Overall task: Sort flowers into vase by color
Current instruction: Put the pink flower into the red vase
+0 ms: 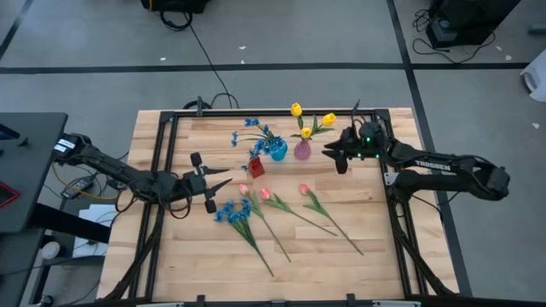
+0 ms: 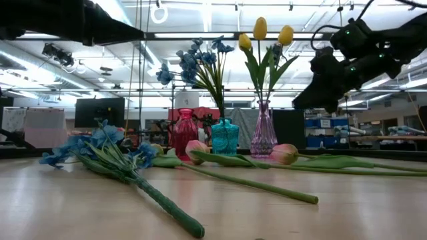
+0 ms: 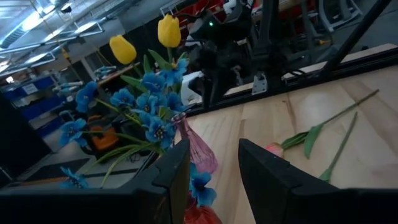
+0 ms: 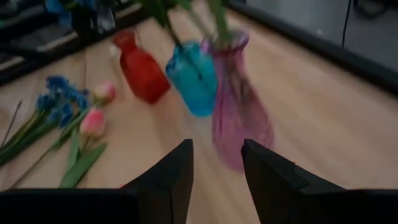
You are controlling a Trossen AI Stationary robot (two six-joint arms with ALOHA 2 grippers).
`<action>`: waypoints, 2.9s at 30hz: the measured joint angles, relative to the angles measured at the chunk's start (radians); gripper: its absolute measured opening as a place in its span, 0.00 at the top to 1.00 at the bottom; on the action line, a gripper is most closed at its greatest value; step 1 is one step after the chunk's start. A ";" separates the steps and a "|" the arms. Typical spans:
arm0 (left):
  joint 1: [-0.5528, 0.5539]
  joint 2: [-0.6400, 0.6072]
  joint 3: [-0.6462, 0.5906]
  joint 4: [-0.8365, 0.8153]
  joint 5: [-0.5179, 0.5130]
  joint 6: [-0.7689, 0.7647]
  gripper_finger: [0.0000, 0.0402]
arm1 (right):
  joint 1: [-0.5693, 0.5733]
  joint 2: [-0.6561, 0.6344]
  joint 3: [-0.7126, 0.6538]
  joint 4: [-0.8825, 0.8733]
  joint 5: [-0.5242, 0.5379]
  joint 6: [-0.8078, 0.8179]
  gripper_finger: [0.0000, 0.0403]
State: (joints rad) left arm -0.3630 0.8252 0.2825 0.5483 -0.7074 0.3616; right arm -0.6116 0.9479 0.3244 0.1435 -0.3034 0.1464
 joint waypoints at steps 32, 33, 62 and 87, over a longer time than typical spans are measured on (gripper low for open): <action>-0.006 -0.002 0.000 0.046 0.142 0.072 0.65 | 0.804 0.173 0.001 -0.010 0.496 0.600 0.66; -0.006 -0.002 0.000 0.046 0.142 0.072 0.65 | 0.815 0.189 0.001 0.006 0.497 0.611 0.66; -0.005 -0.001 0.000 0.044 0.141 0.070 0.65 | 0.912 0.442 0.397 -0.407 0.463 0.622 0.67; -0.005 -0.001 0.000 0.045 0.140 0.057 0.65 | 0.921 0.442 0.396 -0.445 0.467 0.694 0.45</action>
State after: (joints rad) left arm -0.3683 0.8246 0.2821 0.5930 -0.5671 0.4187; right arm 0.3098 1.3895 0.7204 -0.3019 0.1632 0.8405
